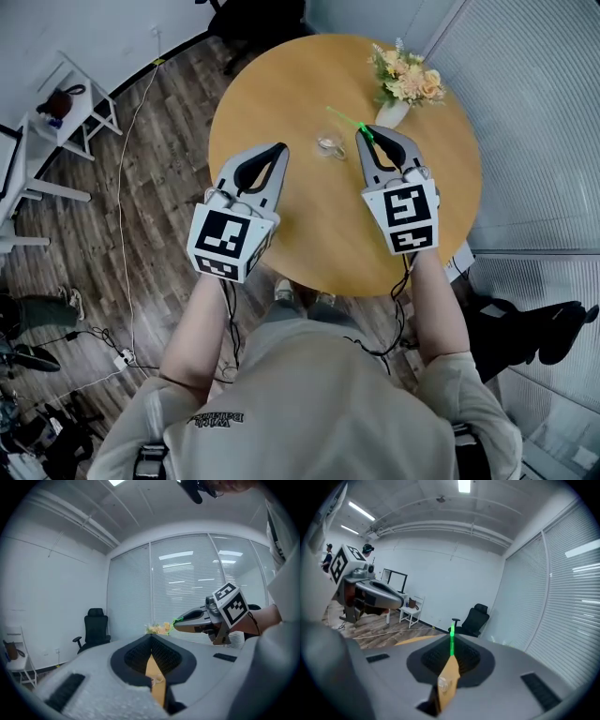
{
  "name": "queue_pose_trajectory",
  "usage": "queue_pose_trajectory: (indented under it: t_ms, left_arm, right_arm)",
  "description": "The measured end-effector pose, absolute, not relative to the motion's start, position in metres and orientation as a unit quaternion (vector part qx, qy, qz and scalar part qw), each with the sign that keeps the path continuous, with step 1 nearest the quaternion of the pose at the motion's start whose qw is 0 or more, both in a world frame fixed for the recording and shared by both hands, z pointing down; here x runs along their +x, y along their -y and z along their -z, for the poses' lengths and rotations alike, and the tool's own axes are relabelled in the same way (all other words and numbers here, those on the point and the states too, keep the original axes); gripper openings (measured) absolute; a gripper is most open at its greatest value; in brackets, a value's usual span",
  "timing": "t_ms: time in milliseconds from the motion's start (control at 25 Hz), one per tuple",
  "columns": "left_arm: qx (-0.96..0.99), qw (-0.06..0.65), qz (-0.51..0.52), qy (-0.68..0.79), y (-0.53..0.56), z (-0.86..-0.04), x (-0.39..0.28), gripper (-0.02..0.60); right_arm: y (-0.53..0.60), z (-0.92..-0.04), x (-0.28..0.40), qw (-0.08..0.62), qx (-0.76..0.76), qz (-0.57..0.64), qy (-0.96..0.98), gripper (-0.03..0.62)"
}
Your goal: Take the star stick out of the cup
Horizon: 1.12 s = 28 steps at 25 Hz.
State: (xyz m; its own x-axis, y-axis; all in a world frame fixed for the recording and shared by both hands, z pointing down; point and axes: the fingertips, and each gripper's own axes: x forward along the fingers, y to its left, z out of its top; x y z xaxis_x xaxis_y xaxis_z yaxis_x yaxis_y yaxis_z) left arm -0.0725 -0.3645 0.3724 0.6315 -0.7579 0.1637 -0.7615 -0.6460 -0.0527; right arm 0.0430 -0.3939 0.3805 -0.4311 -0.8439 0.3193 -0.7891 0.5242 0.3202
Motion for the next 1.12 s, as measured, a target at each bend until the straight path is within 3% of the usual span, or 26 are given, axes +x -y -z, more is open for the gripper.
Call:
queue_pose_trajectory:
  t_ms: [280,600,800,1120]
  left_arm:
    - [0.906,-0.036,-0.059,0.418,0.347,-0.319,-0.071,0.021]
    - [0.91,-0.079,-0.017,0.407,0.313,-0.265,-0.062,0.021]
    - [0.907,-0.086,-0.009,0.411,0.295,-0.254,-0.06,0.021]
    - [0.915,-0.063,-0.037,0.396,0.274,-0.28,-0.054,0.021]
  right_arm:
    - [0.353,-0.289,0.06,0.111,0.504,0.075,0.853,0.037]
    - [0.304,-0.24,0.087,0.03,0.525,0.089,0.846,0.037]
    - [0.27,-0.233,0.098,0.019,0.537,0.09,0.838,0.037]
    - [0.229,-0.242,0.103,0.066,0.553,0.125,0.821,0.037]
